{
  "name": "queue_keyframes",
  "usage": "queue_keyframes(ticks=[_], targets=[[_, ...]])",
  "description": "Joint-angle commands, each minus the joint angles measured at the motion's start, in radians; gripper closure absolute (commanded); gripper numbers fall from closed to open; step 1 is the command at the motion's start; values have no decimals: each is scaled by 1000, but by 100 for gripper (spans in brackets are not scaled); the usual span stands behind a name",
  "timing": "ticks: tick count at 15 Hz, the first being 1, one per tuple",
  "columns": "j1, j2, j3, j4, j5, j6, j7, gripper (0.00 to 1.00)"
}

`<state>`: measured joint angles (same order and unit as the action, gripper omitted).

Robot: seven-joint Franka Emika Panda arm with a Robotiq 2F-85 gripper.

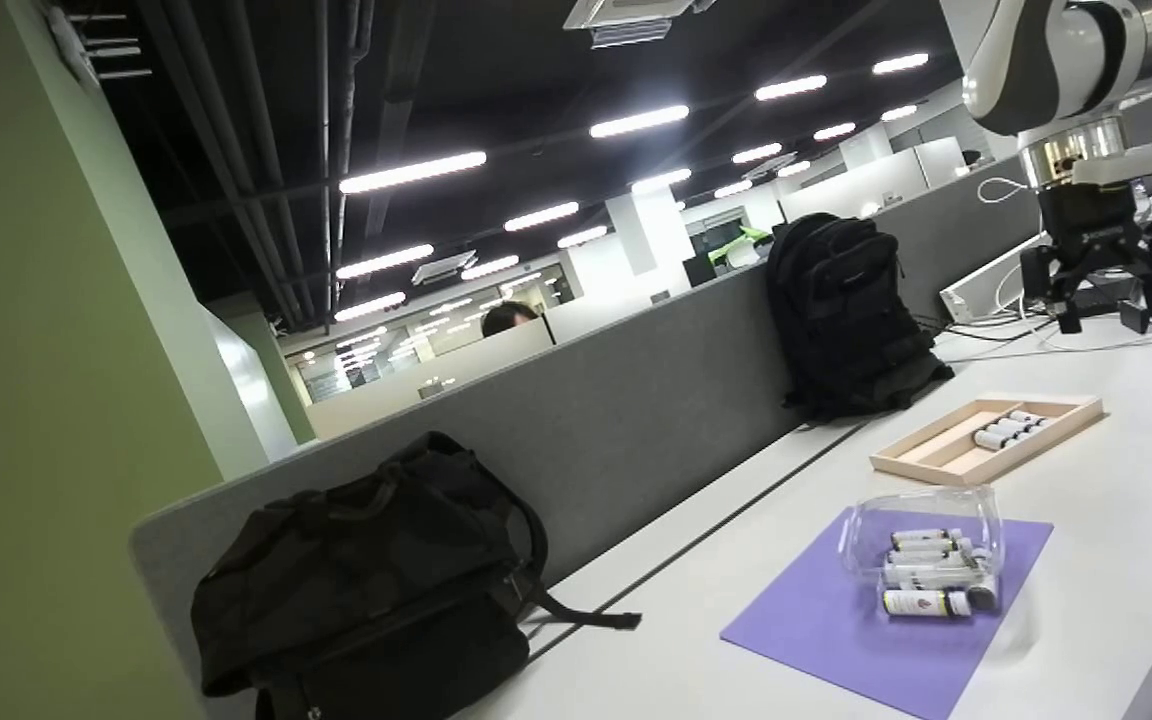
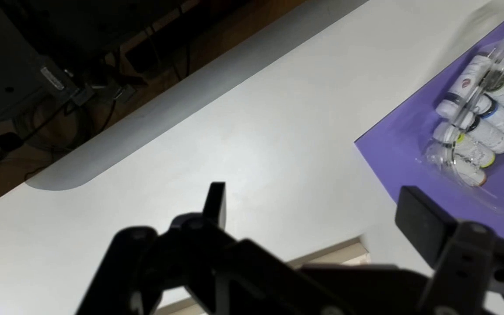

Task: Open the lid of the clear bowl

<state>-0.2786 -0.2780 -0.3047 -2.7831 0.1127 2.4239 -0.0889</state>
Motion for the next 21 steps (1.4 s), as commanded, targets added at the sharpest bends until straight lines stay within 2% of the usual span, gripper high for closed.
queue_keyframes(ticks=[1, 3, 4, 9, 13, 16, 18, 19, 20, 21], targets=[[-3, -3, 3, 1, 0, -2, 2, 0], [-4, -6, 2, 2, 0, -2, 3, 0], [20, 19, 5, 10, 35, 48, -5, 0], [153, 219, 38, 92, 243, 243, -53, 0], [216, 388, 89, 186, 374, 343, -103, 0], [213, 486, 144, 286, 505, 257, -196, 0], [193, 541, 176, 349, 560, 145, -258, 0], [185, 565, 182, 377, 560, 75, -284, 0], [135, 585, 228, 401, 531, 16, -295, 0], [126, 602, 231, 423, 509, -41, -320, 0]])
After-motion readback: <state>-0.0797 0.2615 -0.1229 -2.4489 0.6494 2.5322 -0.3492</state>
